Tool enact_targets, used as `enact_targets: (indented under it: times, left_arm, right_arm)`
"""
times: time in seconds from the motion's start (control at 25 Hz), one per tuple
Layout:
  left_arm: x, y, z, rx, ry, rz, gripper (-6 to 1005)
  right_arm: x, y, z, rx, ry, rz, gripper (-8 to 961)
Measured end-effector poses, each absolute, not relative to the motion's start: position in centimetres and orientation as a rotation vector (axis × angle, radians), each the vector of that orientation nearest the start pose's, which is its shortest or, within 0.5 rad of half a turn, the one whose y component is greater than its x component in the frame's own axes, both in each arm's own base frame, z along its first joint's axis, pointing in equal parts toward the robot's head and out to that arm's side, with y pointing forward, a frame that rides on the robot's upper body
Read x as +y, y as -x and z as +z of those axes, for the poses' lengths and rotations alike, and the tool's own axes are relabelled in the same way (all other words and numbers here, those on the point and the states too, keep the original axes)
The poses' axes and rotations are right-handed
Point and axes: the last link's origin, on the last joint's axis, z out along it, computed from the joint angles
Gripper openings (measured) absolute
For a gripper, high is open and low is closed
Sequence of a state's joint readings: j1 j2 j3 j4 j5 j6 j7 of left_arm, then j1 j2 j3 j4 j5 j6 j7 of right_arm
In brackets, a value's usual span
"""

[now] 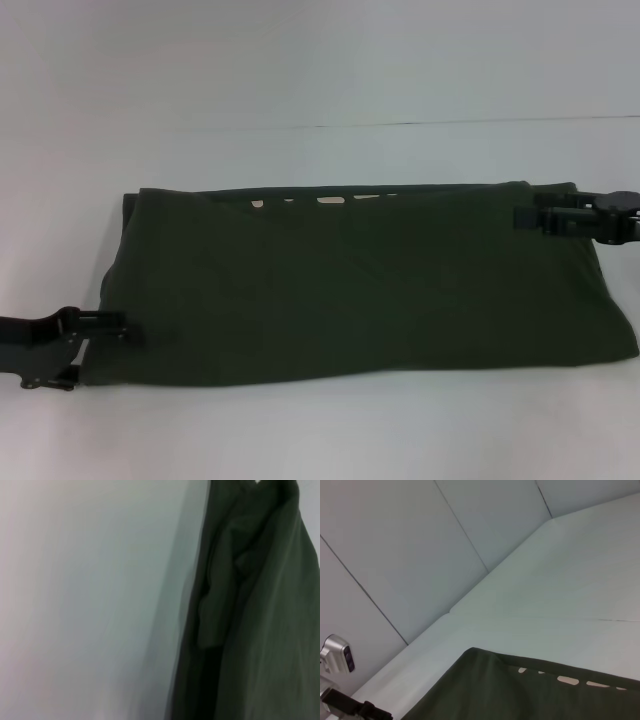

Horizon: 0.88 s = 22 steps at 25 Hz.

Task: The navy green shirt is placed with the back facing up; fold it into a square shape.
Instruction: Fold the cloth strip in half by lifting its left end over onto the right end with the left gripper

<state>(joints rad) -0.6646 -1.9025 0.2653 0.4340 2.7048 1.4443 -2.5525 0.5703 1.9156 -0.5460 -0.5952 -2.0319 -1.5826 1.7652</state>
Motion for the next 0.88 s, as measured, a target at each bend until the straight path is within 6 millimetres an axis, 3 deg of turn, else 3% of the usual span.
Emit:
enact_targets:
  times: [0.36,0.88]
  left_arm:
    - [33.92,34.14,3.52,2.581,-2.095,0.361,888]
    - [34.00,33.66,3.11,2.556,-2.094,0.344,765]
  right_arm:
    - [35.42,-28.64,7.21,1.122,2.509,0.756,806]
    - [35.45,-28.68,7.41,1.128,2.502,0.755,807]
